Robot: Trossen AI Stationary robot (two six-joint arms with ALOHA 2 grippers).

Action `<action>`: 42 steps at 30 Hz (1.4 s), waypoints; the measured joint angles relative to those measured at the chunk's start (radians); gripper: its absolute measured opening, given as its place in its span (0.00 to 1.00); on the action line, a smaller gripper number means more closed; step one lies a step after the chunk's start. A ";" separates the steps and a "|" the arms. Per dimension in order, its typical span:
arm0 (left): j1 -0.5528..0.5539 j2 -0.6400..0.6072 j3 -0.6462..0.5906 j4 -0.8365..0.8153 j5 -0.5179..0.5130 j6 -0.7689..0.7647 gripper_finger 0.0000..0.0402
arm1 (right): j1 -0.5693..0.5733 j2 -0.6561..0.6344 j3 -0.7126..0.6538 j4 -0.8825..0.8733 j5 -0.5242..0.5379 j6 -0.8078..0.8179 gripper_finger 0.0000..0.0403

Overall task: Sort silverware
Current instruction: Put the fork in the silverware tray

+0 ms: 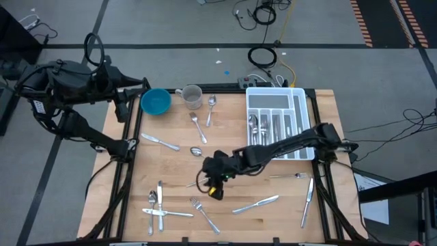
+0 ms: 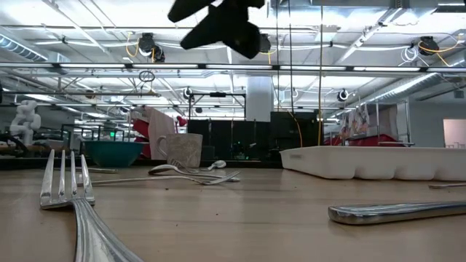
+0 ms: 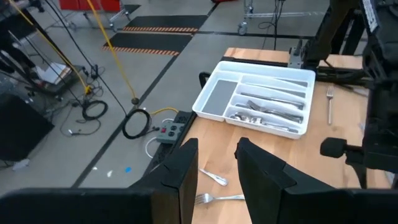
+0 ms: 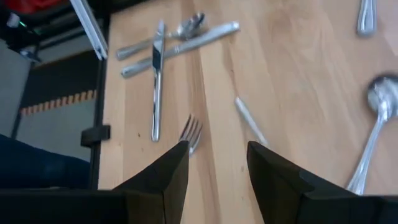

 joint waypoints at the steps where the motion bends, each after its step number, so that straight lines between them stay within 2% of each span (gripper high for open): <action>1: 0.000 0.000 0.000 0.000 0.007 -0.014 0.29 | 0.010 0.001 0.000 -0.017 0.011 0.017 0.39; 7: 0.000 0.002 0.000 0.000 0.009 -0.047 0.29 | 0.071 0.030 0.000 -0.038 0.080 0.132 0.39; 13: 0.000 0.012 0.000 0.000 0.009 -0.076 0.29 | 0.128 0.109 0.000 0.132 0.174 0.242 0.39; 20: 0.000 0.021 0.000 0.000 0.009 -0.099 0.29 | 0.164 0.220 0.000 0.248 0.188 0.304 0.39; 30: 0.000 0.022 0.000 0.000 0.009 -0.045 0.29 | 0.180 0.316 0.000 0.296 0.282 0.342 0.39; 42: 0.000 0.021 0.000 0.000 0.025 -0.016 0.29 | 0.212 0.333 0.000 0.301 0.286 0.353 0.39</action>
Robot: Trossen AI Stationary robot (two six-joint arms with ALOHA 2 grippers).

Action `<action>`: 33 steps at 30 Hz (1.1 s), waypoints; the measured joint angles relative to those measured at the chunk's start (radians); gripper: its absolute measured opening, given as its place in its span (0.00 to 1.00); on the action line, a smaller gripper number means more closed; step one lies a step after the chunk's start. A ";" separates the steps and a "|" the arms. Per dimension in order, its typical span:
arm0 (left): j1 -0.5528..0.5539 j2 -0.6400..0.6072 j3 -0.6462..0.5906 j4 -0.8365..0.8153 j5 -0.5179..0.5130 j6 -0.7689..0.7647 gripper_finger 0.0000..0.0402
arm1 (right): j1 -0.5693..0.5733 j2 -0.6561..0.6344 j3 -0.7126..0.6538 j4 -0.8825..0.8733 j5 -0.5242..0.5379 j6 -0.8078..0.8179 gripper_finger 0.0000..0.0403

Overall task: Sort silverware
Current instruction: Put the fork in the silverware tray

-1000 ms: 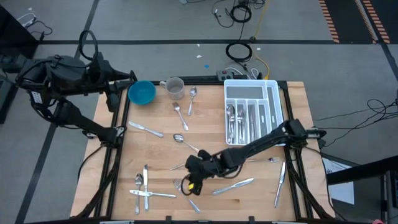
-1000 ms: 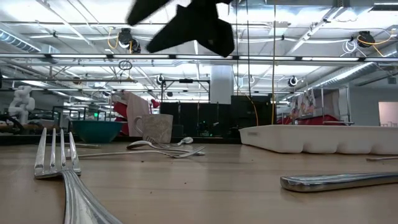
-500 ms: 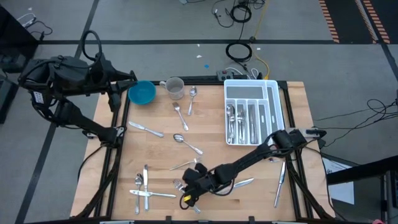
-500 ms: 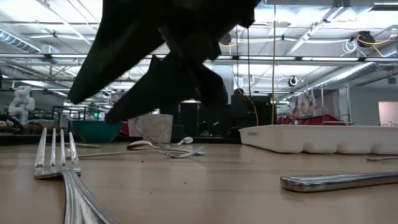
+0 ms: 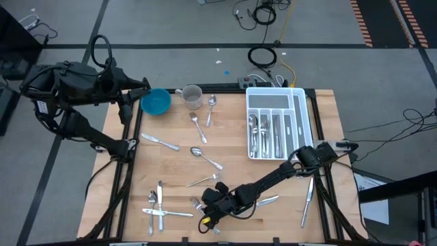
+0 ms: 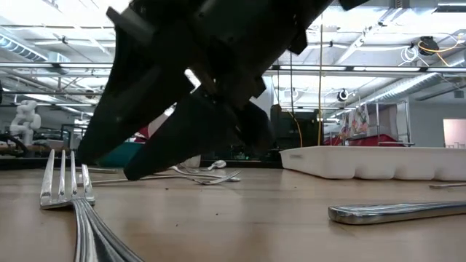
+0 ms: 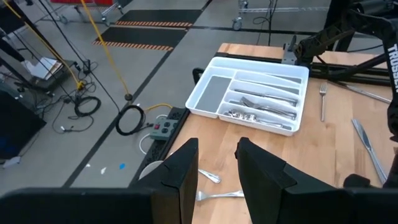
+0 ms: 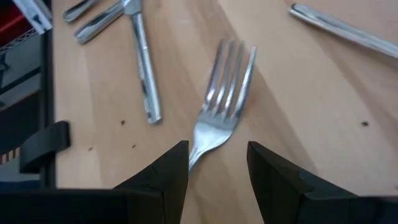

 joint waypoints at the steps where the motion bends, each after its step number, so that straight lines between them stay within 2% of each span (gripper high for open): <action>1: 0.000 0.000 0.000 0.000 0.000 0.000 0.29 | 0.007 0.000 0.000 0.000 0.000 0.006 0.39; 9: 0.000 0.000 0.000 0.000 0.003 0.003 0.29 | 0.046 0.007 0.000 0.005 0.025 0.016 0.39; 13: 0.000 0.000 0.000 0.000 0.003 -0.002 0.29 | 0.046 0.055 0.005 0.079 0.025 0.005 0.39; 16: 0.000 0.000 0.000 0.000 0.004 -0.004 0.29 | 0.048 0.112 0.073 0.074 0.005 -0.011 0.38; 18: 0.000 0.000 0.000 0.000 0.008 -0.005 0.29 | 0.049 0.151 0.149 -0.017 0.013 -0.006 0.38; 21: 0.000 0.000 0.000 0.000 0.014 -0.006 0.29 | 0.047 0.222 0.294 -0.258 0.010 0.051 0.31; 24: 0.000 0.000 0.000 0.000 0.017 -0.026 0.29 | 0.046 0.281 0.419 -0.432 -0.005 0.066 0.20; 28: 0.000 0.000 0.000 0.000 0.018 -0.030 0.29 | 0.051 0.306 0.466 -0.444 -0.004 0.031 0.05; 33: 0.000 0.000 0.000 0.000 0.018 -0.030 0.29 | 0.049 0.306 0.479 -0.515 -0.010 0.149 0.01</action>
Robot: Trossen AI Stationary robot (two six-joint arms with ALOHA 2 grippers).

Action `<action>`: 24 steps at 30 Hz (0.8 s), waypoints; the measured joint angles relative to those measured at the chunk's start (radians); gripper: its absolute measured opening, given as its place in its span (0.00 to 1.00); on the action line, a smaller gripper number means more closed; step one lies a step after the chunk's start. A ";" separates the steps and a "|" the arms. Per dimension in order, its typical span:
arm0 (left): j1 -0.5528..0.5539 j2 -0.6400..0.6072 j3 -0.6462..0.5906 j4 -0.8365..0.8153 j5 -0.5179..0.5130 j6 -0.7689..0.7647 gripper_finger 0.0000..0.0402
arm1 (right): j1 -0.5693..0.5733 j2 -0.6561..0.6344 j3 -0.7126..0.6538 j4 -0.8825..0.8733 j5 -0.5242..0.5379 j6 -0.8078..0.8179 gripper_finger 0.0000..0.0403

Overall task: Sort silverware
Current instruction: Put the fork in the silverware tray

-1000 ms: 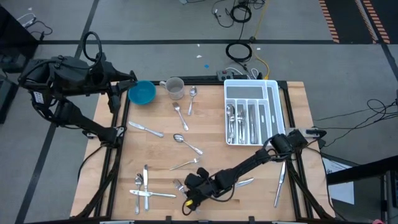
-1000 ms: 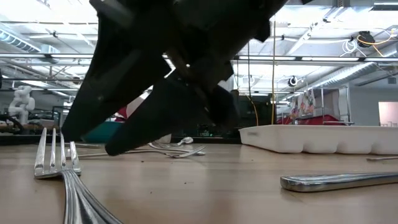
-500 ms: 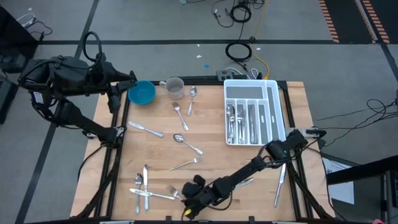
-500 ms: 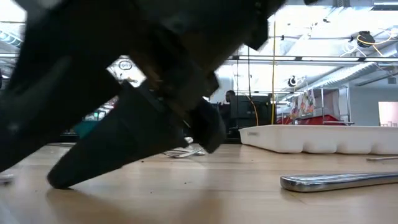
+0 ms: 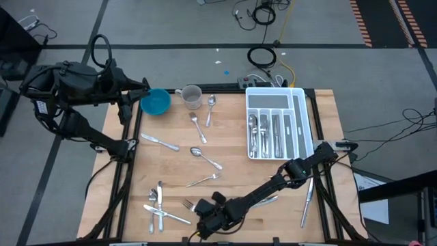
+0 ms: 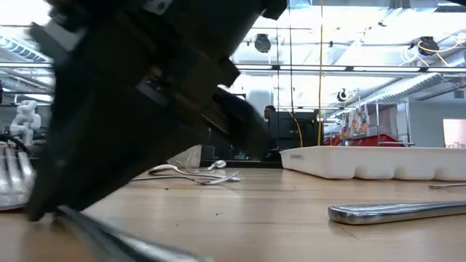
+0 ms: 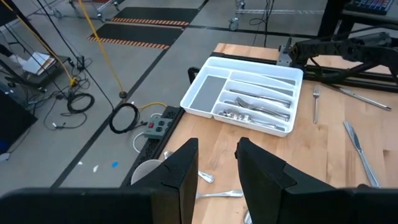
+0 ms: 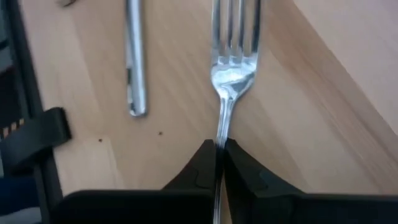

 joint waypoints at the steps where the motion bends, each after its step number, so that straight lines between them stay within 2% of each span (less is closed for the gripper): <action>1: 0.000 0.000 0.000 0.000 0.000 0.000 0.29 | 0.000 -0.002 0.000 -0.017 0.001 0.014 0.01; 9: 0.000 0.000 0.000 0.000 0.000 0.000 0.29 | 0.002 -0.083 -0.014 -0.106 0.072 0.035 0.00; 14: 0.000 0.000 0.000 0.000 0.019 0.000 0.29 | -0.021 -0.201 -0.016 -0.318 0.184 0.079 0.00; 18: 0.000 0.000 0.000 0.000 0.020 0.000 0.29 | -0.049 -0.305 -0.011 -0.573 0.286 0.178 0.00; 22: 0.000 0.000 0.000 0.000 0.041 -0.001 0.29 | -0.090 -0.366 -0.015 -0.881 0.325 0.316 0.00; 24: 0.000 0.000 0.000 0.000 0.067 -0.001 0.29 | -0.118 -0.430 -0.066 -0.861 0.365 0.299 0.00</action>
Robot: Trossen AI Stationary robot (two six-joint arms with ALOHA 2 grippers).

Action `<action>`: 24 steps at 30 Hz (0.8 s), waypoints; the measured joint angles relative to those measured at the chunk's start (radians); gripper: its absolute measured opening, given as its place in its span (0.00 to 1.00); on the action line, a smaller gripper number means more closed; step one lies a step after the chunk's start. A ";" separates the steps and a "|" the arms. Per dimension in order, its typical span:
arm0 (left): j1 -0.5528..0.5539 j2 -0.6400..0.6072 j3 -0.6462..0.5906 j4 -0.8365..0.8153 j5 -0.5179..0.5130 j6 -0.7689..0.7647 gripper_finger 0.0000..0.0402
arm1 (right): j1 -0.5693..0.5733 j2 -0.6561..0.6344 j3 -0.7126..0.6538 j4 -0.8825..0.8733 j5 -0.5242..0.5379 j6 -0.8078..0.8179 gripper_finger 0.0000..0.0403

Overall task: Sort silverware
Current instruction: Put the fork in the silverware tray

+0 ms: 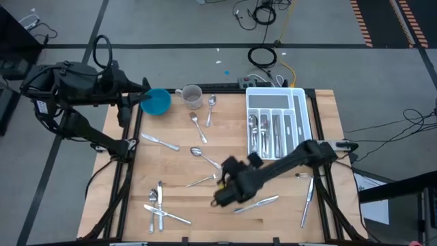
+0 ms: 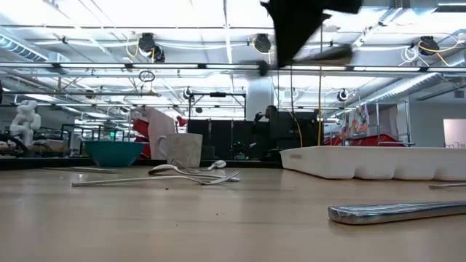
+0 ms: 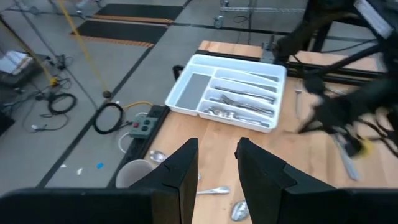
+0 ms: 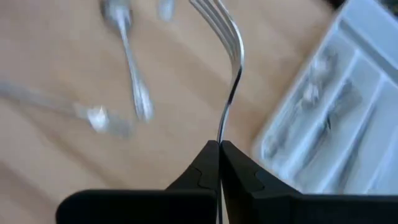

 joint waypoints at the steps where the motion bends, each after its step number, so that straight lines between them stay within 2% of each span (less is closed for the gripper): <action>1: 0.000 0.000 0.000 0.000 0.011 0.000 0.29 | -0.014 -0.036 -0.040 0.028 0.012 -0.012 0.00; 7: 0.000 -0.002 0.000 0.000 0.059 0.000 0.29 | -0.094 -0.210 -0.320 0.030 -0.024 0.140 0.00; 11: 0.000 -0.003 0.000 0.000 0.061 0.000 0.29 | -0.127 -0.375 -0.537 0.108 -0.048 0.233 0.00; 18: 0.000 -0.003 0.000 0.000 0.064 0.001 0.29 | -0.185 -0.591 -0.841 0.366 -0.065 0.335 0.00; 24: 0.000 -0.001 0.000 0.000 0.065 0.000 0.29 | -0.258 -0.623 -1.029 0.644 -0.068 0.315 0.00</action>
